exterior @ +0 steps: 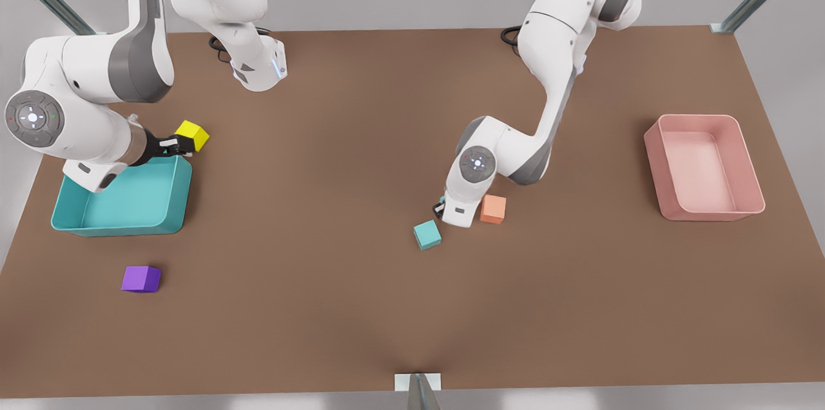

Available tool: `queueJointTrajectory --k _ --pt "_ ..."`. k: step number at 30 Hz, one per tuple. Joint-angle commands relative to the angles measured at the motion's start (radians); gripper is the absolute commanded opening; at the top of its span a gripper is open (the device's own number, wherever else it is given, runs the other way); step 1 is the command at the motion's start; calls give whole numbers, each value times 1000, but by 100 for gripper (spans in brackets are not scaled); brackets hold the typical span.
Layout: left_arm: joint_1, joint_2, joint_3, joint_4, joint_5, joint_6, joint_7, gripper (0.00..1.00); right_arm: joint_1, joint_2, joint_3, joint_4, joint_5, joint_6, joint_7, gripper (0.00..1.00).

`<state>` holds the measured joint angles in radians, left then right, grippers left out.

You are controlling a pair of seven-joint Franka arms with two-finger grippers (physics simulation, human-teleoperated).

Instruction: Stack the two blue cubes on top of each other

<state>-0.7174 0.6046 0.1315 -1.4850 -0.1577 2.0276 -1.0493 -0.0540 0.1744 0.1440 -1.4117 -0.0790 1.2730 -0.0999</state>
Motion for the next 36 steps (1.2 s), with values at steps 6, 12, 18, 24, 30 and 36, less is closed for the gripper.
queueJointTrajectory --k 6,12,18,24,30,36 --pt "-2 159 -1 236 -14 -72 -159 52 0 -1 0 0 1 -1 -7 100" --pt "-2 291 -3 396 -34 -70 -159 52 0 0 0 -1 1 -1 -7 100" --pt "-5 307 -4 397 -34 -72 -155 52 -1 5 0 -1 2 -1 -7 100" --pt "-5 323 -20 396 -36 -78 -156 52 0 10 0 -3 2 -3 -4 100" --pt "-1 322 -29 397 -37 -73 -155 52 0 13 0 -3 4 -3 -3 100" --pt "1 322 -29 397 -37 -72 -159 96 0 16 0 -3 5 -4 8 100"
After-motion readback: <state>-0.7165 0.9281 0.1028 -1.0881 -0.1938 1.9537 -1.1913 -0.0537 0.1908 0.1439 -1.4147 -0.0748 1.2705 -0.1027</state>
